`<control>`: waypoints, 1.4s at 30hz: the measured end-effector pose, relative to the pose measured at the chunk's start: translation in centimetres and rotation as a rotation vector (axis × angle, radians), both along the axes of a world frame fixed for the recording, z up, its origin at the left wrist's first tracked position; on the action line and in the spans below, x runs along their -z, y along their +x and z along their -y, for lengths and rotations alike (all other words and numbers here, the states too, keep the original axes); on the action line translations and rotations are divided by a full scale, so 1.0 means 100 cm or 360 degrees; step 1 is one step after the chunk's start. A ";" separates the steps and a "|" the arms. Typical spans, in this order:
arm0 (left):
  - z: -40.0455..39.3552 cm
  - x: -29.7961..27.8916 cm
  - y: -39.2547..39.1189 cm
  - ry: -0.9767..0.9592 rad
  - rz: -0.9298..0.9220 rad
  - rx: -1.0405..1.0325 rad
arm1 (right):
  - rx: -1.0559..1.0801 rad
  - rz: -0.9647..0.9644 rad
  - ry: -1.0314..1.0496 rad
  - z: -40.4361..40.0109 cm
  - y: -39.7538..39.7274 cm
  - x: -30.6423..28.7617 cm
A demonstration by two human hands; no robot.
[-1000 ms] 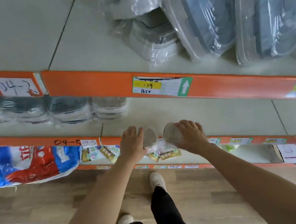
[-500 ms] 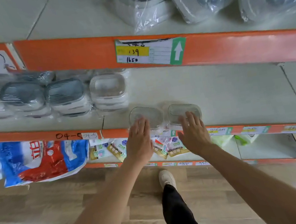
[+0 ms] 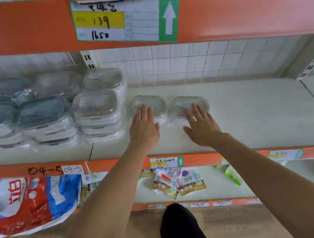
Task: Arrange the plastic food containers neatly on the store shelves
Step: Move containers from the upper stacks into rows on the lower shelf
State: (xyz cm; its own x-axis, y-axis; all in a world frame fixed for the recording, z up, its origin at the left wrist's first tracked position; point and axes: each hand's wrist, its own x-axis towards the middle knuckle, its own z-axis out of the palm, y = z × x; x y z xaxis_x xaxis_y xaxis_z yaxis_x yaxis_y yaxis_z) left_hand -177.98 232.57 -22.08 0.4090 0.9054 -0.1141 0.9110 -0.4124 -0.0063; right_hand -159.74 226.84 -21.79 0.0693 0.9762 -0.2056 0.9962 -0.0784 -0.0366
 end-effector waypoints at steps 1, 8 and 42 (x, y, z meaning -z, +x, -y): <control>-0.007 0.002 0.003 0.0017 -0.0013 -0.0041 | -0.0004 -0.0004 -0.0001 -0.011 0.000 0.001; -0.021 -0.001 0.002 -0.0111 0.0054 -0.0062 | 0.0000 0.0072 -0.0056 -0.042 -0.005 0.003; 0.160 -0.366 -0.152 0.0496 0.0559 -0.0062 | -0.0535 -0.0031 0.0659 0.136 -0.115 -0.377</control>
